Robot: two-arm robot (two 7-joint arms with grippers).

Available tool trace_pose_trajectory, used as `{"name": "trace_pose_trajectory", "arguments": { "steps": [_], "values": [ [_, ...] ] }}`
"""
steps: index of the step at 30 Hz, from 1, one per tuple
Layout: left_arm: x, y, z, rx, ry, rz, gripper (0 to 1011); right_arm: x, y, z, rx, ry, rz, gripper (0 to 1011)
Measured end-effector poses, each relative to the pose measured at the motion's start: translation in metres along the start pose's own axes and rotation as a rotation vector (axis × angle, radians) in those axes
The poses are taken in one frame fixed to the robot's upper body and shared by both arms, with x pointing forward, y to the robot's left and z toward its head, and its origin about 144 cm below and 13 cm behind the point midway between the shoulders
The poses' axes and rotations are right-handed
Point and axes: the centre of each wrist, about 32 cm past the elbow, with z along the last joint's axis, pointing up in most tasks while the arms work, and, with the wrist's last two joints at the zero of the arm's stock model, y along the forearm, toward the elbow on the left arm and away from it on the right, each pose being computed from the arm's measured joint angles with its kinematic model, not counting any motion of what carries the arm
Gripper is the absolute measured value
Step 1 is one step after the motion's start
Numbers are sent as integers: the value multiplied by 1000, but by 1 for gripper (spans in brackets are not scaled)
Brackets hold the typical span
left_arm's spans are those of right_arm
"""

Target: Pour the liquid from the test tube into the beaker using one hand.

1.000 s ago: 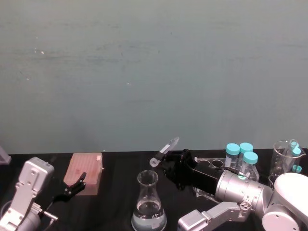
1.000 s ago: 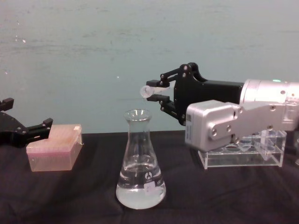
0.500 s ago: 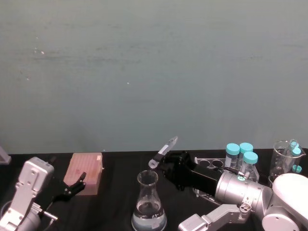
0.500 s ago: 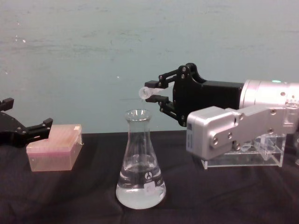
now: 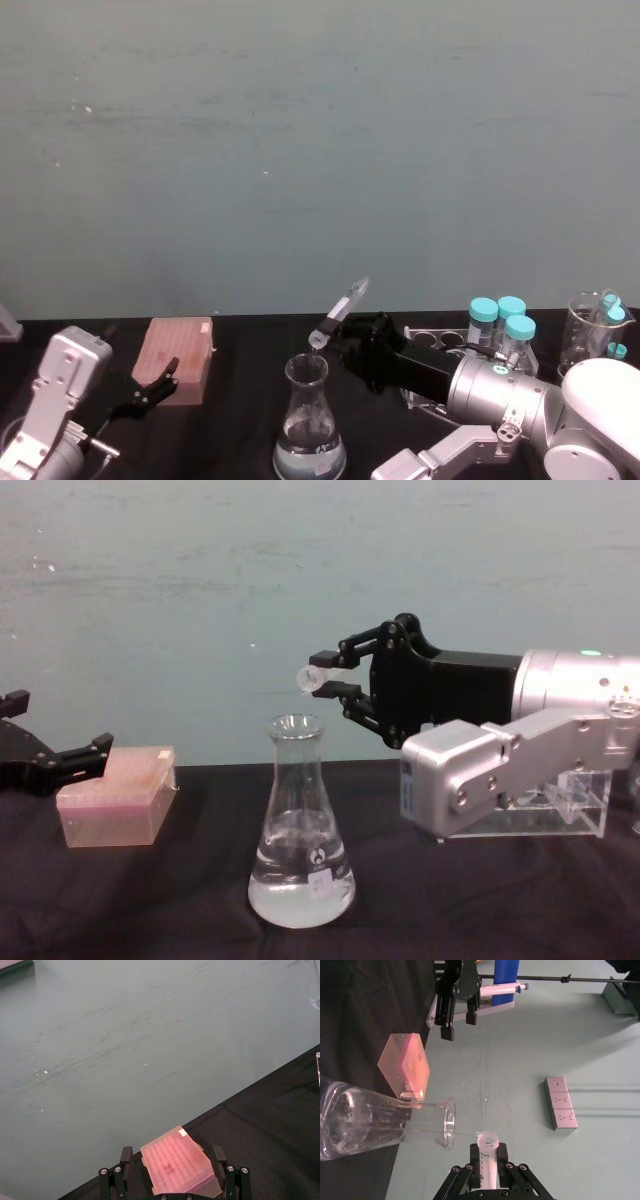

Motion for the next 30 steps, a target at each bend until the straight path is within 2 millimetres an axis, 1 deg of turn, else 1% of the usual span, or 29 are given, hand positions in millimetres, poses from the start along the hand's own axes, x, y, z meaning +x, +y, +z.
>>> {"name": "trace_pose_trajectory", "arguments": {
  "steps": [30],
  "values": [
    [0,0,0,0,0,0,1000,-3,3,-5,16,-111,15,190]
  ]
}}
